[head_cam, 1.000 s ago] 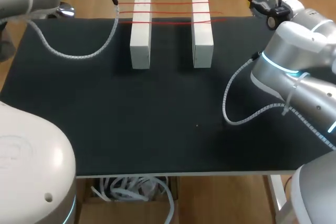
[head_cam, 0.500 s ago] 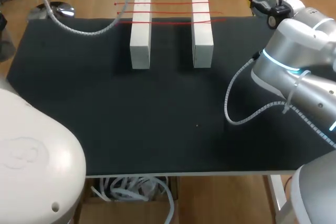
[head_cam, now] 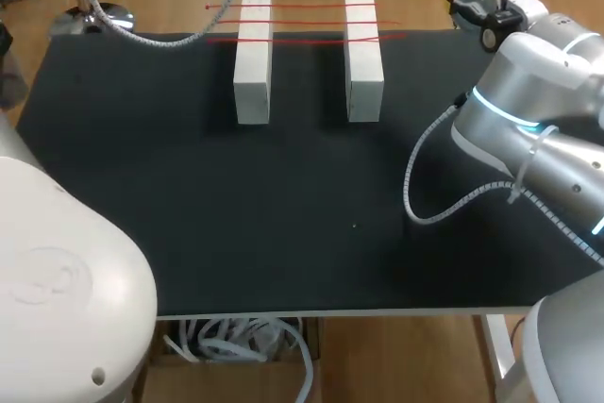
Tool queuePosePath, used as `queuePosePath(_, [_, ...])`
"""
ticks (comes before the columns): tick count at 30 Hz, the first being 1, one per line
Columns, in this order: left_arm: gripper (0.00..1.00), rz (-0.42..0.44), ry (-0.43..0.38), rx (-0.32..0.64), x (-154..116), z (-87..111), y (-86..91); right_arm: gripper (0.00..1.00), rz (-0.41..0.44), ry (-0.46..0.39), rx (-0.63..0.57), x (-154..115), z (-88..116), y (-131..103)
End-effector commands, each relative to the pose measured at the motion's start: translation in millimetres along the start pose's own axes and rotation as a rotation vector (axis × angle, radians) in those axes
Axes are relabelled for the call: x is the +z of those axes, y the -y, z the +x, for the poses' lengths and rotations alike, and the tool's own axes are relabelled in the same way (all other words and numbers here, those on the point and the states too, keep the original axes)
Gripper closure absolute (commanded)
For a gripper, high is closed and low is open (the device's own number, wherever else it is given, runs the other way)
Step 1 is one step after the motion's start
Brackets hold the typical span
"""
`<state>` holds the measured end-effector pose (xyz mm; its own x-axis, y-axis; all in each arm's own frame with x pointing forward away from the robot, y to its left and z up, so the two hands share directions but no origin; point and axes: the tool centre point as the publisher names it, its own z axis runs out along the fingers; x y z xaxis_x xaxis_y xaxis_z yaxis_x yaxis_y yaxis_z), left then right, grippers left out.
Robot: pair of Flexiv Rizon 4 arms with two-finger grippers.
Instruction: Grab the tape and strap the tape.
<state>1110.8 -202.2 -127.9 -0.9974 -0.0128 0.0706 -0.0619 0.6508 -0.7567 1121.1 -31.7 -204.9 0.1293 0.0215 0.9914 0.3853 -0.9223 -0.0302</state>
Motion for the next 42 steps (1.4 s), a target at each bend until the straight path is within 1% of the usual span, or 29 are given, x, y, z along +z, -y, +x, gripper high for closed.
queuePosePath(1, [1.00,-0.092,0.035,0.009,-1.8,13.4,12.6,1.00,-0.001,0.004,0.000,0.4,0.4,0.1])
queuePosePath(3, [1.00,-0.101,0.016,0.016,0.6,12.4,14.4,1.00,-0.001,0.004,0.000,0.4,0.4,0.1])
queuePosePath(14, [1.00,-0.101,0.016,0.016,0.6,12.4,14.4,1.00,-0.001,0.004,0.000,0.4,0.4,0.1])
queuePosePath(17, [1.00,-0.121,0.019,0.027,2.2,10.1,19.6,1.00,-0.001,0.004,0.000,0.4,0.4,0.1])
queuePosePath(20, [1.00,-0.174,0.017,0.033,5.7,8.3,23.9,1.00,-0.001,0.004,0.000,0.4,0.4,0.1])
queuePosePath(21, [1.00,-0.205,0.027,0.028,6.8,7.9,25.0,1.00,-0.001,0.004,0.000,0.4,0.4,0.1])
queuePosePath(22, [1.00,-0.233,0.011,0.040,8.3,7.4,26.4,1.00,-0.001,0.004,0.000,0.4,0.4,0.1])
queuePosePath(26, [1.00,-0.370,-0.026,0.032,15.2,6.1,25.5,1.00,-0.001,0.004,0.000,0.4,0.4,0.1])
queuePosePath(29, [1.00,-0.416,-0.032,0.022,16.8,6.1,24.8,1.00,-0.001,0.004,0.000,0.4,0.4,0.1])
queuePosePath(30, [1.00,-0.418,-0.032,0.021,17.5,5.9,25.1,1.00,-0.001,0.004,0.000,0.4,0.4,0.1])
queuePosePath(31, [1.00,-0.438,-0.030,0.010,18.5,5.6,25.3,1.00,-0.001,0.004,0.000,0.4,0.4,0.1])
queuePosePath(32, [1.00,-0.483,-0.033,0.002,19.5,5.0,25.3,1.00,-0.001,0.004,0.000,0.4,0.4,0.1])
queuePosePath(34, [1.00,-0.498,-0.040,0.003,22.3,4.2,25.9,1.00,-0.001,0.004,0.000,0.4,0.4,0.1])
queuePosePath(36, [1.00,-0.481,-0.045,0.017,24.1,3.0,27.0,1.00,-0.001,0.004,0.000,0.4,0.4,0.1])
queuePosePath(42, [1.00,-0.481,-0.045,0.017,24.1,3.0,27.0,1.00,-0.001,0.004,0.000,0.4,0.4,0.1])
